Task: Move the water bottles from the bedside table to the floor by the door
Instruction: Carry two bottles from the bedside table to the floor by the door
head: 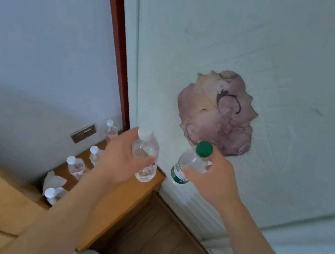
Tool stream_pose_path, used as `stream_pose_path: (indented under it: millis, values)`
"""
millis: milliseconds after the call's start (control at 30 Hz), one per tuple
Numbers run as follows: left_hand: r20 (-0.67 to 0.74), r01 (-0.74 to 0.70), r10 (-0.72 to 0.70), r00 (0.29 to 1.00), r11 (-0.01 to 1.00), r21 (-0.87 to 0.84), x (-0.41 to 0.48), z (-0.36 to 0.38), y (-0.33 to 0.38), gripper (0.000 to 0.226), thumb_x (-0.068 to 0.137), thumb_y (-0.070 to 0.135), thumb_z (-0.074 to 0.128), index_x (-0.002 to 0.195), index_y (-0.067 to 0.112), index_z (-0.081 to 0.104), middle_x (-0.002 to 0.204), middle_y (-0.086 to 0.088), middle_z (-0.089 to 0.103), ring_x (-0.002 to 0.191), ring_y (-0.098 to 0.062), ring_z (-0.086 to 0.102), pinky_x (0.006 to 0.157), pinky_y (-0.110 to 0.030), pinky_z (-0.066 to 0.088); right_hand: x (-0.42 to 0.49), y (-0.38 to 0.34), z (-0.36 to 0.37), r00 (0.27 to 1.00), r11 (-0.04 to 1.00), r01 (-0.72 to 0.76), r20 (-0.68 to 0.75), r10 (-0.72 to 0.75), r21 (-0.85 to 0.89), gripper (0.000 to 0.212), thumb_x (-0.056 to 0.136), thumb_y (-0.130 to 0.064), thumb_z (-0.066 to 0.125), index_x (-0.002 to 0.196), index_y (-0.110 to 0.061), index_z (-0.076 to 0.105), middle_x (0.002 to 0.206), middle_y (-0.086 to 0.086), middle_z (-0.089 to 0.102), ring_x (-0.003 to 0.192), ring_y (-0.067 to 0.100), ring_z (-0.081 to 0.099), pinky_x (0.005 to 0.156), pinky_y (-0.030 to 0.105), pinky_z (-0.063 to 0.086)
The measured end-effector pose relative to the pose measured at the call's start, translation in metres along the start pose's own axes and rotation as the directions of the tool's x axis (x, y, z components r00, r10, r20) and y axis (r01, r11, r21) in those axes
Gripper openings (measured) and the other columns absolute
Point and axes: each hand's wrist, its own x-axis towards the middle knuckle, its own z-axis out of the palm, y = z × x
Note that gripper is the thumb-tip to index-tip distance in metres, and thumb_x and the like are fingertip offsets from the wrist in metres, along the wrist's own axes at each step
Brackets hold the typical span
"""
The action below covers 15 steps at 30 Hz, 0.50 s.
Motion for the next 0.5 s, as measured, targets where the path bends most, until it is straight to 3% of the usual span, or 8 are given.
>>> stream_pose_path:
  millis: [267,367,500]
  values:
    - [0.11,-0.192,0.193,0.975,0.981,-0.019,-0.022,0.067,0.074,0.059,0.072,0.039,0.083,0.124,0.038,0.056,0.113,0.019,0.066,0.102,-0.002,0.063,0.087,-0.041,0.056,-0.071,0.039,-0.099,0.985,0.999,-0.029,-0.171,0.034,0.032,0.05,0.067,-0.029,0.082,0.099,-0.051,0.05,0.083,-0.029,0.059,0.076,-0.012,0.056,0.064,0.009,0.04]
    - [0.132,-0.213,0.214,0.968,0.977,-0.023,-0.039,0.093,0.094,0.058,0.071,0.038,0.083,0.123,0.039,0.057,0.112,0.02,0.066,0.102,-0.001,0.062,0.089,-0.039,0.055,-0.097,0.053,-0.125,0.976,0.998,-0.045,-0.21,0.051,0.036,0.054,0.067,-0.029,0.08,0.107,-0.05,0.051,0.09,-0.027,0.059,0.08,-0.007,0.057,0.071,0.016,0.044]
    - [0.179,-0.26,0.262,0.948,0.965,-0.038,-0.06,0.127,0.117,0.061,0.072,0.04,0.083,0.126,0.035,0.056,0.113,0.019,0.065,0.105,-0.004,0.061,0.091,-0.038,0.053,-0.13,0.077,-0.152,0.966,0.994,-0.091,-0.235,0.105,0.068,0.056,0.066,-0.031,0.081,0.11,-0.049,0.051,0.092,-0.027,0.06,0.079,-0.004,0.058,0.069,0.018,0.043]
